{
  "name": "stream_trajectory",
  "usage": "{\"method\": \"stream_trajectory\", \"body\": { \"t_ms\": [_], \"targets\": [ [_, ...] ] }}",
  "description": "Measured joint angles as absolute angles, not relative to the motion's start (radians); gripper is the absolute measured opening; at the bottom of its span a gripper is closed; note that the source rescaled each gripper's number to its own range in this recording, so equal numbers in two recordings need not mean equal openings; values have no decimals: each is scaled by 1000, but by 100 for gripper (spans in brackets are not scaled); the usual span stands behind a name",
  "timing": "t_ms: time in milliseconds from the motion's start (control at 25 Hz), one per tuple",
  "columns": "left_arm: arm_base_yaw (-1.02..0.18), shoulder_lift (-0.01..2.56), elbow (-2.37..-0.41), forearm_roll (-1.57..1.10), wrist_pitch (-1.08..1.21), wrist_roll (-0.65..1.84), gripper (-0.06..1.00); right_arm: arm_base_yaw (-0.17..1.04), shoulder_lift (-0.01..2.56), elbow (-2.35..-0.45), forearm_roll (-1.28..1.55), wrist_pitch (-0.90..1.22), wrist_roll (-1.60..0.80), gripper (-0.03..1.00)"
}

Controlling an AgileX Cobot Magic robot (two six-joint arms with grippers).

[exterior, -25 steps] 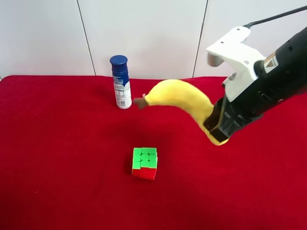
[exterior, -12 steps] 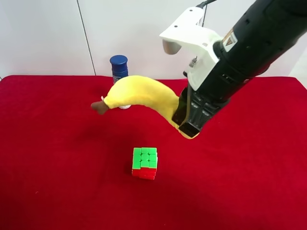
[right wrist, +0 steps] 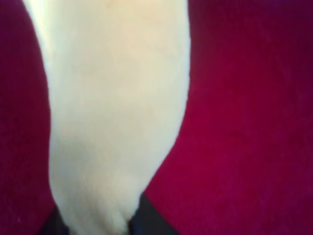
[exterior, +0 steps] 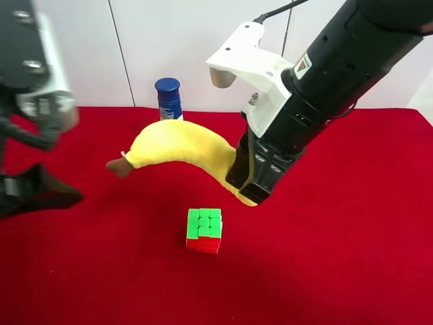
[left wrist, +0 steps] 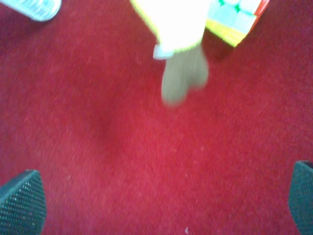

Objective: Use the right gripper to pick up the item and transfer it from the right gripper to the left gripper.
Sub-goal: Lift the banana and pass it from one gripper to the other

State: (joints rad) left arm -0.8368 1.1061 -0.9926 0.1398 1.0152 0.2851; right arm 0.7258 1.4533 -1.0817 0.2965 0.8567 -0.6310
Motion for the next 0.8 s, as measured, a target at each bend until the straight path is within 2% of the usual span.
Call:
{"method": "stream_trajectory", "body": {
  "t_ms": [720,800],
  "targets": [
    [-842,1309,-1054,137,883,305,100,734,1468,-1083,396,824,-685,0],
    [-842,1315,-1054,136,861,305,97,734,1468,-1083,397,824,-686,0]
  ]
}}
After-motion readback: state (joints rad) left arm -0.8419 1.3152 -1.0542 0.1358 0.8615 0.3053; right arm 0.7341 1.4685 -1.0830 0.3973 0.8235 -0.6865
